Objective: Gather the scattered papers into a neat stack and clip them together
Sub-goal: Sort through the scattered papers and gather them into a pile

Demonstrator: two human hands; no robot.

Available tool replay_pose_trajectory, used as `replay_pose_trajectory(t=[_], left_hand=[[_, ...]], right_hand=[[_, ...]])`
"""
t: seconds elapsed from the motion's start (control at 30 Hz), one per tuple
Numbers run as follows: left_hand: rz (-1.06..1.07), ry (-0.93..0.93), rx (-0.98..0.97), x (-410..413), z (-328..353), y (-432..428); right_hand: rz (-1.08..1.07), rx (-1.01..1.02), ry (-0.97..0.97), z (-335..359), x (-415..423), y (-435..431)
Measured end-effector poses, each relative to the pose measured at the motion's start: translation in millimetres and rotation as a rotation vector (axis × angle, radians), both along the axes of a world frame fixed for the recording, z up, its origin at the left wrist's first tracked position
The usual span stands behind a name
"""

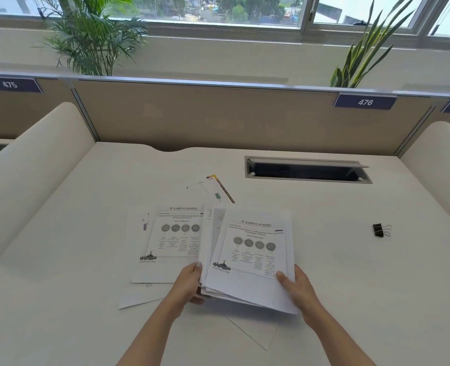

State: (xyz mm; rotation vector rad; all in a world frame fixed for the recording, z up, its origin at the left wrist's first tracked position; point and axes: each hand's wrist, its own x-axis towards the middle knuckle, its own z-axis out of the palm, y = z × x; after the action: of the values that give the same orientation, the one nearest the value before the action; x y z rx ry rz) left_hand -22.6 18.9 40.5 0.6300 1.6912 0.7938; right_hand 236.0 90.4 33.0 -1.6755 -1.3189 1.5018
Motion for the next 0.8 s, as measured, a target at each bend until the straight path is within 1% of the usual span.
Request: replay_pose_trajectory(t=[0.13,0.2,0.3,0.4,0.53,0.67,0.8], left_hand=[[0.029,-0.025,0.006,5,3,0],[0.039,0.012,0.050,8,0,0],[-0.001,0.089,0.123,13,-5,-2],[0.009,0.098,0.160,15,-6,-5],[0.061,-0.008,0.196,13,-2,-9],[0.039,-0.067,0.241,10,2,-14],[0.016,-0.079,0.295,8,3,-12]], right_hand=[[0.056,-0.034,-0.030,-2,-4,-4],[0.067,-0.038,-0.058,-2,-7,-6],[0.067,-0.023,-0.088,0,-10,-8],[0.043,0.006,-0.087,2,-10,-7],[-0.027,0.002,-0.029,6,-8,-3],[-0.029,-0.035,0.128,14,-8,4],[-0.074,0.052,0.202,22,-10,9]])
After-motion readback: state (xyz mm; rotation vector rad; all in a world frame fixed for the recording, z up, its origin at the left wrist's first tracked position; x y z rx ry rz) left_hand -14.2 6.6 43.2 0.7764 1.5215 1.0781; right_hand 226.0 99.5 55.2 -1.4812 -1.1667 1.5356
